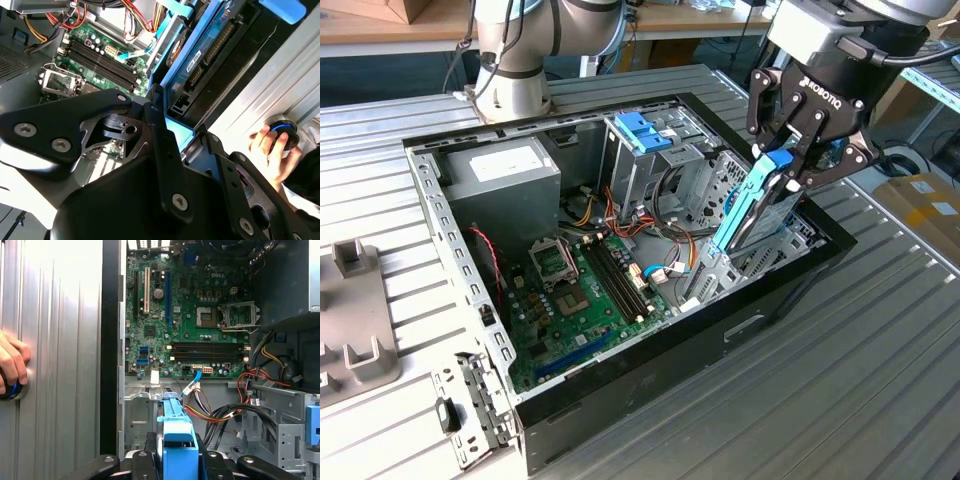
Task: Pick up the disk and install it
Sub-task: 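Insert the disk into the insertion slot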
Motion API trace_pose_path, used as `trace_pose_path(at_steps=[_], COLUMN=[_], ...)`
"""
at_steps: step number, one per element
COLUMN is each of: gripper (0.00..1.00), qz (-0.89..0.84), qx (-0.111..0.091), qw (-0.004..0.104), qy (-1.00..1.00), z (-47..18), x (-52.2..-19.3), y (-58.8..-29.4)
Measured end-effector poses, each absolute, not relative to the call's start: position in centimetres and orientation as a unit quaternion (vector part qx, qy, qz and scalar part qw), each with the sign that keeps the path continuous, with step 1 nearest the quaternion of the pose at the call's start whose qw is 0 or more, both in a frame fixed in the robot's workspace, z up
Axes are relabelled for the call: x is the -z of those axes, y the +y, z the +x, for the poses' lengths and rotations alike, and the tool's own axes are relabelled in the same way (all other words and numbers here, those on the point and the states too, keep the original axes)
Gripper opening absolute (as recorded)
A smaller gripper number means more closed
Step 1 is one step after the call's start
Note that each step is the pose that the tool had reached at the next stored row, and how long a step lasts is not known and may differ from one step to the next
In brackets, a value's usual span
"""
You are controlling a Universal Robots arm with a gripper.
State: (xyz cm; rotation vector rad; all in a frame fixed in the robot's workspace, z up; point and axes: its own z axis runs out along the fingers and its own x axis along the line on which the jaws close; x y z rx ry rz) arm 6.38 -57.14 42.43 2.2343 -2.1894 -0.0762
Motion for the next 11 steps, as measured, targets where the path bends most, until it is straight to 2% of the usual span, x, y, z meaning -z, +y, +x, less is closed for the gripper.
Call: trace_pose_path(at_steps=[11], gripper=[0.37], qz=[0.714], qx=[0.024], qw=[0.006], qy=[-0.7], z=[6.38], x=[-41.81], y=[-57.14])
